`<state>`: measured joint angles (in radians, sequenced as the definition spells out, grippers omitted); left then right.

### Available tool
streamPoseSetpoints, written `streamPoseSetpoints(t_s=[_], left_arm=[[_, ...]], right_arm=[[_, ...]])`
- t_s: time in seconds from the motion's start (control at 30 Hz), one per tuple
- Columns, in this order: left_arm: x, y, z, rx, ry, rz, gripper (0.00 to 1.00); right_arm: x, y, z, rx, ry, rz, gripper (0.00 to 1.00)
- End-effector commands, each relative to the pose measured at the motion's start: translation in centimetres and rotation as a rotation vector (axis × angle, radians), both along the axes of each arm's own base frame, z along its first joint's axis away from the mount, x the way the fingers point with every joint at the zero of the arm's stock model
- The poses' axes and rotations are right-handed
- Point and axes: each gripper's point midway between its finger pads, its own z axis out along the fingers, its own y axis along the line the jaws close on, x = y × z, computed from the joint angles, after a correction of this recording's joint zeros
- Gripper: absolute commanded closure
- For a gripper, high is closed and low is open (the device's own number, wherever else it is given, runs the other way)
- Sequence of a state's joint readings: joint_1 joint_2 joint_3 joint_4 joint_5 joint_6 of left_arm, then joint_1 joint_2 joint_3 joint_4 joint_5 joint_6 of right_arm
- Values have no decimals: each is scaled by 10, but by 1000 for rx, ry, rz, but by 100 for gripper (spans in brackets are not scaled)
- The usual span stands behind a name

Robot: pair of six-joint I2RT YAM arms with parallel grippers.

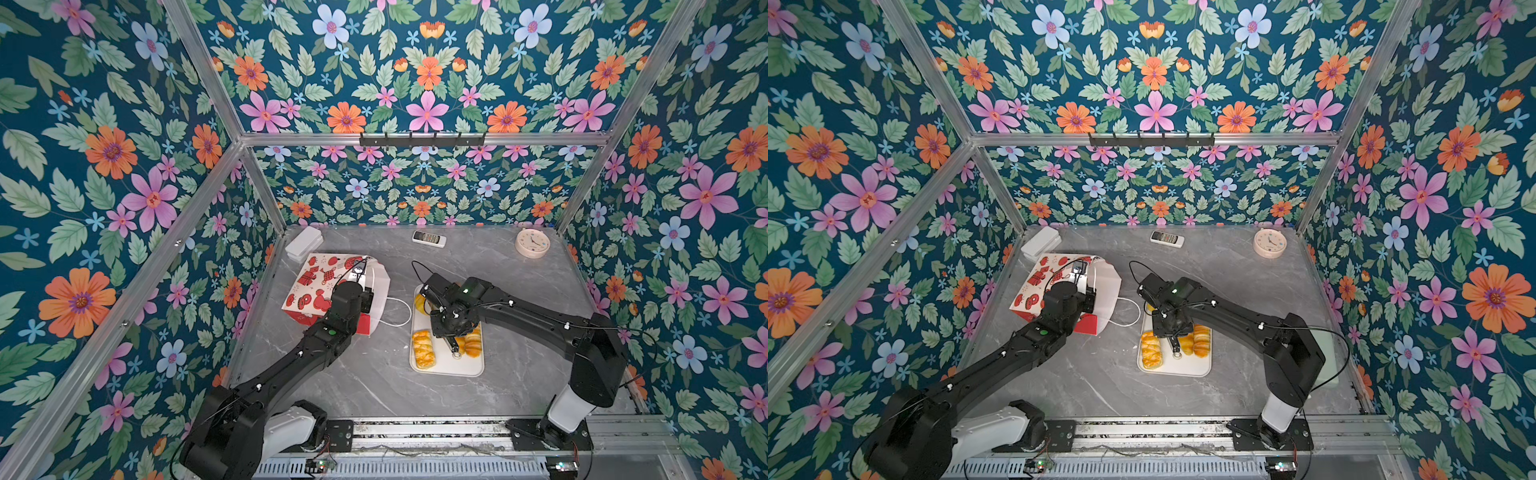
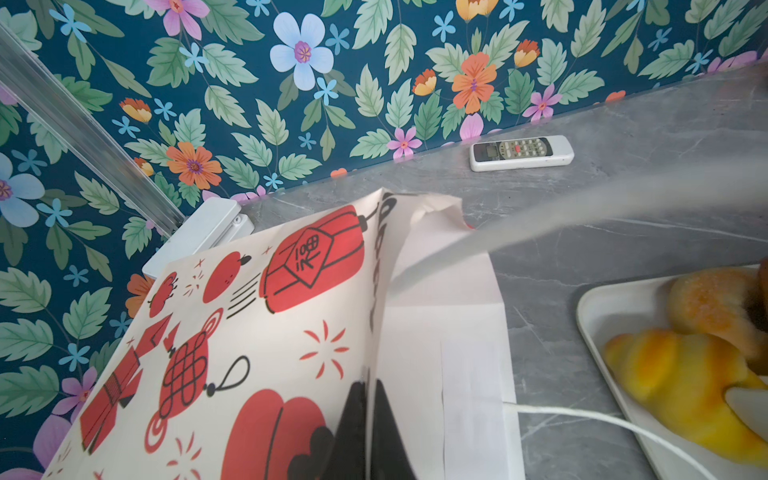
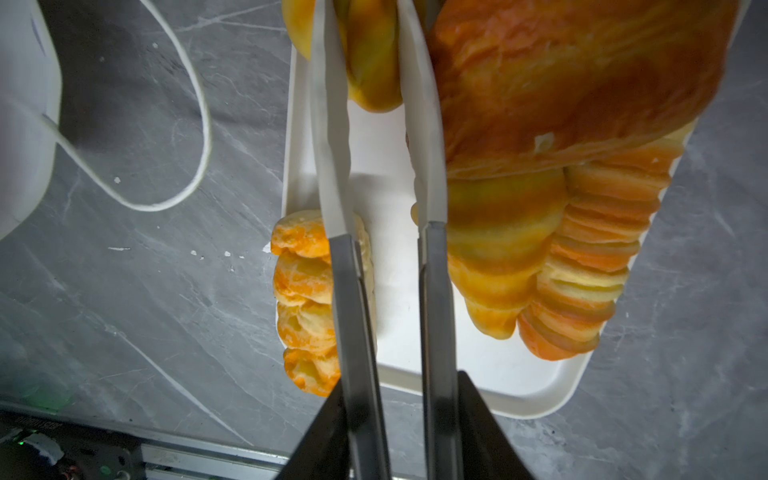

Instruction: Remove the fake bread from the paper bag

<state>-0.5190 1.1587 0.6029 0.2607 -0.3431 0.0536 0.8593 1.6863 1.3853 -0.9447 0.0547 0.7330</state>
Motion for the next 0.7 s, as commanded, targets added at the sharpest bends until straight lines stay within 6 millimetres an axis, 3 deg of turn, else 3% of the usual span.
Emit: streamPoseSetpoints(t_s=[0.0, 0.17, 0.23, 0.67], left_arm=[[4, -2, 8, -20, -29, 3, 100], [5, -4, 6, -14, -21, -2, 100], [5, -4, 6, -14, -20, -4, 100], [7, -7, 6, -18, -17, -12, 100]], right_arm=[[1, -5, 2, -13, -16, -29, 60], [1, -8, 2, -14, -19, -42, 59], [0, -9, 16, 17, -41, -44, 58], [-1, -7, 36, 81, -87, -43, 58]])
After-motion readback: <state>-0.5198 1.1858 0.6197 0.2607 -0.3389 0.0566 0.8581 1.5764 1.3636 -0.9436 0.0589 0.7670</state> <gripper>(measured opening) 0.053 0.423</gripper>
